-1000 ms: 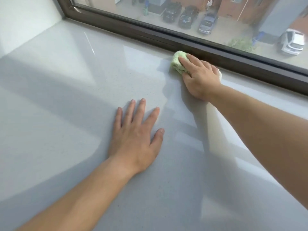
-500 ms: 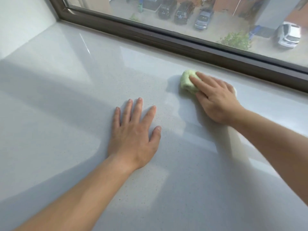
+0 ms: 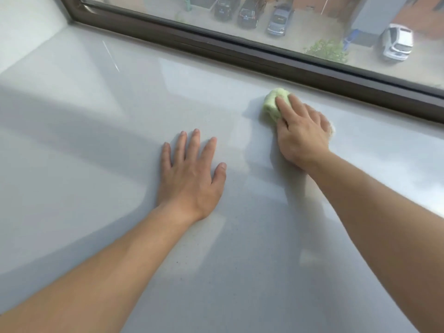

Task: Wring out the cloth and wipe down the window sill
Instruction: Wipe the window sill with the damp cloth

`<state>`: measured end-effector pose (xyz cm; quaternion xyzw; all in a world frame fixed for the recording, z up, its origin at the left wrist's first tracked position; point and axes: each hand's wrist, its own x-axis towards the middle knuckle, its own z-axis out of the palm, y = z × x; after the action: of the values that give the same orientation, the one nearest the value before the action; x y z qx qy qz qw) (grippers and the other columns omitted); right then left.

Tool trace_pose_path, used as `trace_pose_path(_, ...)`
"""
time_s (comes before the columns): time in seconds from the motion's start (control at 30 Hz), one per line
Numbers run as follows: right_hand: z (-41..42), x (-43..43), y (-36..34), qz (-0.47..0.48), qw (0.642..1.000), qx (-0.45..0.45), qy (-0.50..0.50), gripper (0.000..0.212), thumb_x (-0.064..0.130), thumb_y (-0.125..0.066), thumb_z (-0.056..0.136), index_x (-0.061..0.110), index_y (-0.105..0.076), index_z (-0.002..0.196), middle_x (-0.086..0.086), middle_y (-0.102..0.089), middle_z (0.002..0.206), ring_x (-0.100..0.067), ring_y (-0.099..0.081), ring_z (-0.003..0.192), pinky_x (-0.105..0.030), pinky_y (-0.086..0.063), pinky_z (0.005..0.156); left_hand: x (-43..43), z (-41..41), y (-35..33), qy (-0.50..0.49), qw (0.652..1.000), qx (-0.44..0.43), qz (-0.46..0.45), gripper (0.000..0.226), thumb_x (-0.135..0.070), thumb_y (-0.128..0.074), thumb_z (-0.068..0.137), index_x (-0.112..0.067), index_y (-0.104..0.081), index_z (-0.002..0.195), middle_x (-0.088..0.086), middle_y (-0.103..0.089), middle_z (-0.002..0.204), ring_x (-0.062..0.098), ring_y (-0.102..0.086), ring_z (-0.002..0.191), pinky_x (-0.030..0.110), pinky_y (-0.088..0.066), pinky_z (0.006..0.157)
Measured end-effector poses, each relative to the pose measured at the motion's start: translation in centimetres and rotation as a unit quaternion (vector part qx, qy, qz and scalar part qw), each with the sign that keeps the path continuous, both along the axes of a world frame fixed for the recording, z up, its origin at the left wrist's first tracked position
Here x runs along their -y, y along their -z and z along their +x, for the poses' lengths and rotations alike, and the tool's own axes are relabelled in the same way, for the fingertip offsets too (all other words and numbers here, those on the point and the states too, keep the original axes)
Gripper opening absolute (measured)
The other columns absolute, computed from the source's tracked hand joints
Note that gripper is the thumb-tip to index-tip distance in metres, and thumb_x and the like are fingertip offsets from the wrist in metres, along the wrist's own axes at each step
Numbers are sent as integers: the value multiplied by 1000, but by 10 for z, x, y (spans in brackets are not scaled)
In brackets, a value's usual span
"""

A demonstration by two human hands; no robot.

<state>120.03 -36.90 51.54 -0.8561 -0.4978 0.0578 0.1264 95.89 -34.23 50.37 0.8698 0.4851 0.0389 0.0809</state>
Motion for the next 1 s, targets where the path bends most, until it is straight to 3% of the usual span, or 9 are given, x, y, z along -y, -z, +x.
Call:
trace_pose_path(0.07, -33, 8, 1, 0, 1000, 10, 1, 51, 40, -30, 99, 43, -22, 149, 10, -16, 162, -26, -17, 147, -46, -7, 118, 0, 0, -1, -2, 1000, 24, -7, 66, -52, -13, 91, -27, -17, 152, 3, -10, 163, 23, 0, 150, 49, 3, 120)
trace_pose_path(0.23, -74, 69, 3, 7, 984, 9, -176, 48, 42, -29, 103, 47, -22, 150, 18, -16, 161, -18, -16, 147, -36, -4, 117, -3, -3, 1, -10, 993, 109, -42, 63, -44, -16, 92, -18, -26, 148, 1, -18, 162, 19, -5, 150, 46, 4, 120)
trace_pose_path(0.4, -52, 51, 1, -2, 1000, -5, 26, 49, 40, -29, 100, 45, -23, 148, 12, -16, 162, -23, -16, 148, -43, -7, 119, -7, -20, -3, 41, 981, 180, -65, 35, -27, -44, 95, -10, -51, 124, 13, -41, 145, 30, -20, 145, 48, -4, 119)
trace_pose_path(0.47, -86, 59, 1, -6, 1000, 0, 30, 53, 40, -31, 98, 43, -21, 150, 9, -14, 163, -26, -14, 148, -45, -7, 119, -3, -35, -6, 58, 982, 174, -36, 36, -33, -42, 90, -12, -57, 114, 12, -51, 133, 33, -29, 140, 52, -12, 118)
trace_pose_path(0.63, -157, 130, 0, -7, 987, 12, -158, 52, 44, -30, 100, 45, -21, 151, 13, -16, 162, -22, -17, 148, -41, -6, 119, 20, -85, -1, 83, 994, 75, 6, 59, -52, -27, 88, -28, -48, 138, 7, -33, 156, 27, -20, 147, 51, -2, 119)
trace_pose_path(0.7, -139, 127, -2, -25, 992, -1, -124, 51, 44, -31, 101, 48, -18, 150, 17, -12, 162, -20, -14, 149, -38, -4, 119, 22, -100, -1, 86, 994, 69, -10, 66, -57, -22, 86, -30, -44, 142, 4, -26, 159, 22, -14, 149, 49, 1, 120)
trace_pose_path(0.8, -133, 116, -3, -33, 998, -37, 35, 54, 39, -30, 99, 46, -14, 151, 16, -6, 163, -19, -8, 150, -39, 0, 120, 20, -108, -2, 88, 992, 77, -47, 71, -60, -16, 84, -31, -40, 144, -1, -20, 162, 15, -8, 149, 45, 5, 120)
trace_pose_path(0.87, -166, 120, -2, -24, 998, -23, 54, 58, 38, -32, 97, 43, -15, 152, 12, -7, 164, -23, -8, 150, -44, -2, 120, 20, -109, -2, 87, 990, 91, -57, 69, -59, -14, 87, -32, -40, 145, -3, -18, 162, 12, -6, 149, 42, 7, 120)
trace_pose_path(1.0, -239, 171, -3, -25, 992, -2, -127, 57, 41, -35, 97, 43, -21, 152, 9, -15, 163, -24, -14, 149, -46, -8, 119, 20, -111, -4, 82, 985, 129, -79, 77, -62, -3, 85, -32, -42, 144, -5, -19, 162, 9, -5, 149, 41, 8, 119)
